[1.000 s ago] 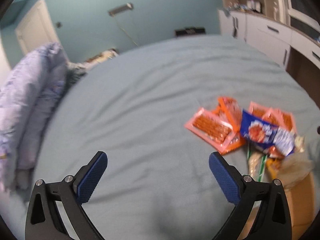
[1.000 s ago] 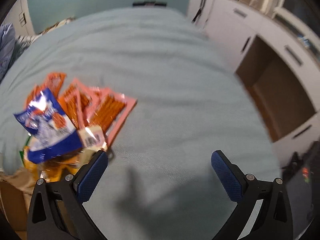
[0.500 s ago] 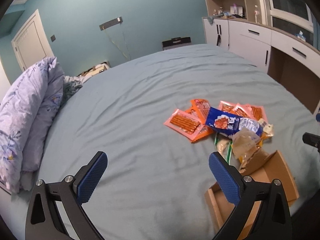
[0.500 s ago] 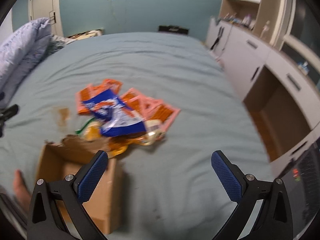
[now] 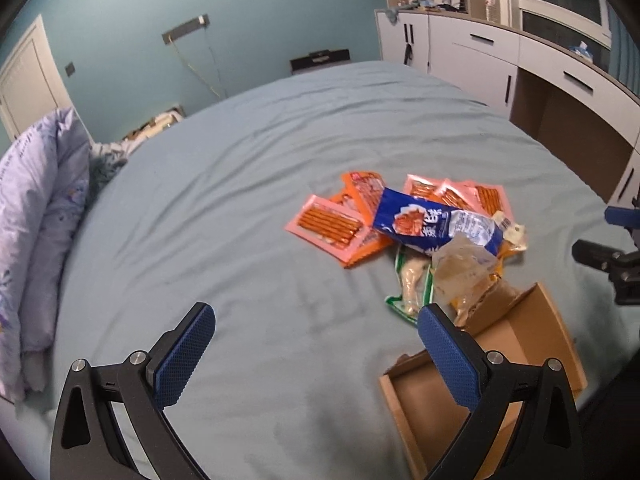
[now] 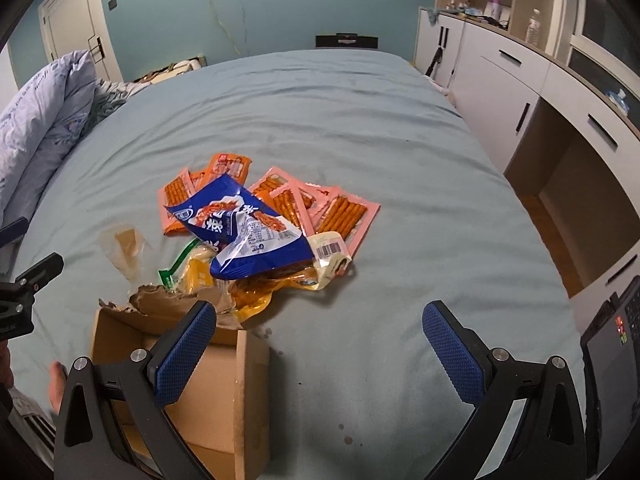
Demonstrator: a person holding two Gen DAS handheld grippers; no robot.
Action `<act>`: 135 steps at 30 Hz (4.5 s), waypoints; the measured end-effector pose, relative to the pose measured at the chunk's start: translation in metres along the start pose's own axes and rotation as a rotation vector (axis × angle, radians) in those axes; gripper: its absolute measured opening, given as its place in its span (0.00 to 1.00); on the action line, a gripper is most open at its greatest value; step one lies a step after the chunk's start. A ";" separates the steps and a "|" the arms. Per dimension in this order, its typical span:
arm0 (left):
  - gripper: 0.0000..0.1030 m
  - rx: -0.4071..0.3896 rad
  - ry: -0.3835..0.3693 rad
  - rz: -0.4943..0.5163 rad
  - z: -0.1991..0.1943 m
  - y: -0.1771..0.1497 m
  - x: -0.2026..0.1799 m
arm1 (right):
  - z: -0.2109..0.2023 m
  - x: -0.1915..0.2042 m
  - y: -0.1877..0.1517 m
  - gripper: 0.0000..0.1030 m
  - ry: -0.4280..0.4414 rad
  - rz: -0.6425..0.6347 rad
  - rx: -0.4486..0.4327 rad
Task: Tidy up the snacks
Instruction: 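Move the right tool toward the blue-and-white chip bag, then grasp the blue chip bag with the right tool while the left tool grasps a pink sausage pack, then carry the pink pack into the box with the left tool while the right tool drops the chip bag in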
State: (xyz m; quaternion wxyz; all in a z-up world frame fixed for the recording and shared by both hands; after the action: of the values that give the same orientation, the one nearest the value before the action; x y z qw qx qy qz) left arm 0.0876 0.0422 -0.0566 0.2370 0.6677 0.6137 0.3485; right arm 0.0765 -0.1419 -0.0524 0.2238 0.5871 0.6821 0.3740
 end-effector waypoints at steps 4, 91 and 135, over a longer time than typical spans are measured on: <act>1.00 0.027 -0.026 -0.017 0.005 -0.004 -0.005 | 0.008 0.009 -0.003 1.00 0.002 -0.038 0.019; 0.30 0.455 -0.130 -0.309 0.191 0.026 -0.025 | 0.100 -0.003 0.044 0.34 0.098 0.180 0.142; 0.78 0.072 -0.341 -0.220 -0.020 -0.016 -0.022 | -0.003 -0.012 -0.017 0.34 0.093 0.238 0.055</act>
State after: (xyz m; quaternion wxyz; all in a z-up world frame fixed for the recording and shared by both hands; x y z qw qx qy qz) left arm 0.0621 0.0207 -0.0589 0.3501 0.6541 0.6459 0.1801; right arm 0.0661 -0.1546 -0.0650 0.1299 0.6519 0.6274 0.4057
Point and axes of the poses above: each gripper's, at about its wrist camera, not at the fingertips, and z roughly the way its jaws point, x to its left, y to its top, the point moved 10 cm from there along z, roughly the way its jaws point, and after that the axes turned 11 degrees about -x, right-handed, at the moved point
